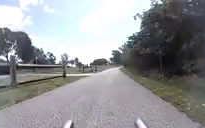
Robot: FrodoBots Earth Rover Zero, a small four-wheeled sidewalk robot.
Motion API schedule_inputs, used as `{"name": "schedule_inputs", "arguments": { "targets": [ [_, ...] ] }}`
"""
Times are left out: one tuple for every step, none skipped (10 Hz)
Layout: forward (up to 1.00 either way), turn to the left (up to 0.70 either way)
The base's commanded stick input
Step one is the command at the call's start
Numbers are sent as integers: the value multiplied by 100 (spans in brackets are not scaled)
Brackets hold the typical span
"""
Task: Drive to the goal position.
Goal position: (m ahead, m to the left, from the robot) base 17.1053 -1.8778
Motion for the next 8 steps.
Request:
{"name": "schedule_inputs", "arguments": {
  "targets": [
    [50, 0],
    [50, 0],
    [50, 0],
    [50, 0],
    [50, 0],
    [50, 0],
    [50, 0],
    [50, 0]
  ]
}}
